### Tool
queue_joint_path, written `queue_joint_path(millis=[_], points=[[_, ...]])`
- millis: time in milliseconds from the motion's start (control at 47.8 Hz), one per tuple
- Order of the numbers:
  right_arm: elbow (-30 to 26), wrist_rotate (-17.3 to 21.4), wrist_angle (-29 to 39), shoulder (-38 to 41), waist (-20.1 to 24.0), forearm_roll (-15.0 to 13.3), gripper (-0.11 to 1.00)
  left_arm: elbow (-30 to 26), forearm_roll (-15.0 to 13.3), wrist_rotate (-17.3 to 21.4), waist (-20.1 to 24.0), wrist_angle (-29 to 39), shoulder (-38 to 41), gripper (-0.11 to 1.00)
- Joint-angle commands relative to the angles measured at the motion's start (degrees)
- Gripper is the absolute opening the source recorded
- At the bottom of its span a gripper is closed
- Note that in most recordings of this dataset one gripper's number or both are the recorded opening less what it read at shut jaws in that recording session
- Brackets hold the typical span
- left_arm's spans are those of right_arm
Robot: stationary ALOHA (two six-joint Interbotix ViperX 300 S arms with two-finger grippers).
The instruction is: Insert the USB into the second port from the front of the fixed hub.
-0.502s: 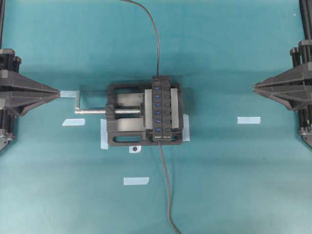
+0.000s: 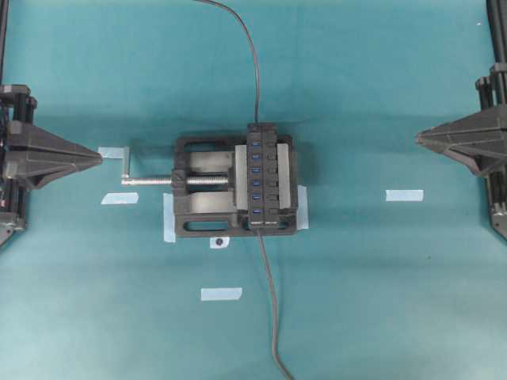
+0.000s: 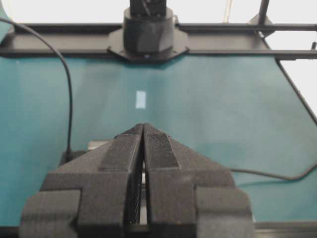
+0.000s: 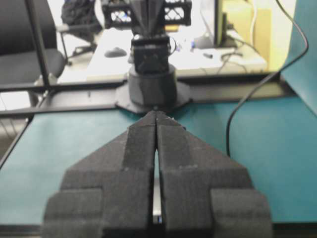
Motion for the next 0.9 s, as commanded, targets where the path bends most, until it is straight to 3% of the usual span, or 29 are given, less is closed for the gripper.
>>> queue_joint_path(millis=[0, 230, 440, 879], points=[[-0.79, 1.49, 1.32, 0.88, -0.53, 0.09, -0.04, -1.23, 0.09, 0.00, 0.09, 0.18, 0.53, 0.00], [-2.99, 4.48, 10.37, 4.57, -1.85, 0.09, -0.04, -1.58, 0.09, 0.00, 0.18, 2.81, 0.53, 0.00], [-6.24, 4.57, 16.87, 9.93, -2.55, -0.09, -0.04, -2.37, 0.09, 0.18, 0.18, 6.59, 0.97, 0.00], [-10.28, 4.57, 21.01, 20.74, -5.36, -0.26, -0.04, -3.08, 0.09, -0.70, 0.35, 10.46, 5.45, 0.00]])
